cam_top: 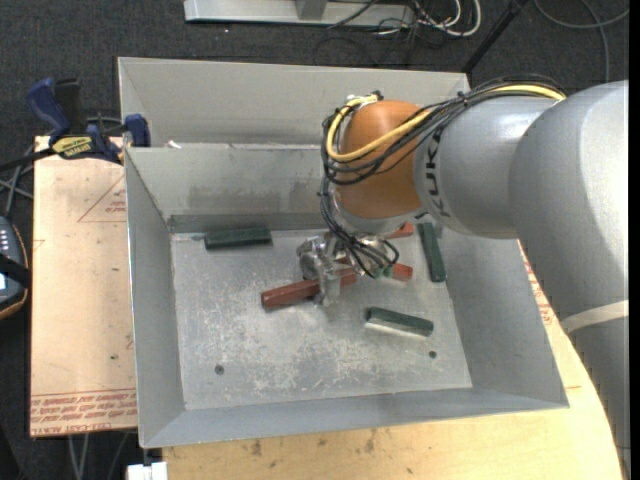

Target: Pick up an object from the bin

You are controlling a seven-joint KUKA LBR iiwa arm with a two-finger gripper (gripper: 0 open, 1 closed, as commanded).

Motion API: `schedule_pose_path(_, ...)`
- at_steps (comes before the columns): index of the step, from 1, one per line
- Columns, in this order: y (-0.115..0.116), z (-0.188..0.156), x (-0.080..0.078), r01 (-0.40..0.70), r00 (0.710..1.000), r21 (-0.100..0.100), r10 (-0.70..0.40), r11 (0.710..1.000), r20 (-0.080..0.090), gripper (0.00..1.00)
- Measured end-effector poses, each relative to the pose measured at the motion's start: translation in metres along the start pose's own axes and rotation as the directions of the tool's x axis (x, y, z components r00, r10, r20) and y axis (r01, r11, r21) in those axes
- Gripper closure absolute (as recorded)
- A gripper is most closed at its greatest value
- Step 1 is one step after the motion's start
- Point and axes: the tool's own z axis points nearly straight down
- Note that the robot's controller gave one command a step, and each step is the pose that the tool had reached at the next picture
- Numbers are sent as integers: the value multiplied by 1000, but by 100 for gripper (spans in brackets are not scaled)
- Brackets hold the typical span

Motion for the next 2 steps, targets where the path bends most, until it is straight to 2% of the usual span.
schedule_pose_path(2, 0, -2, 0, 12, 1000, 1, -12, 1000, 2, 100)
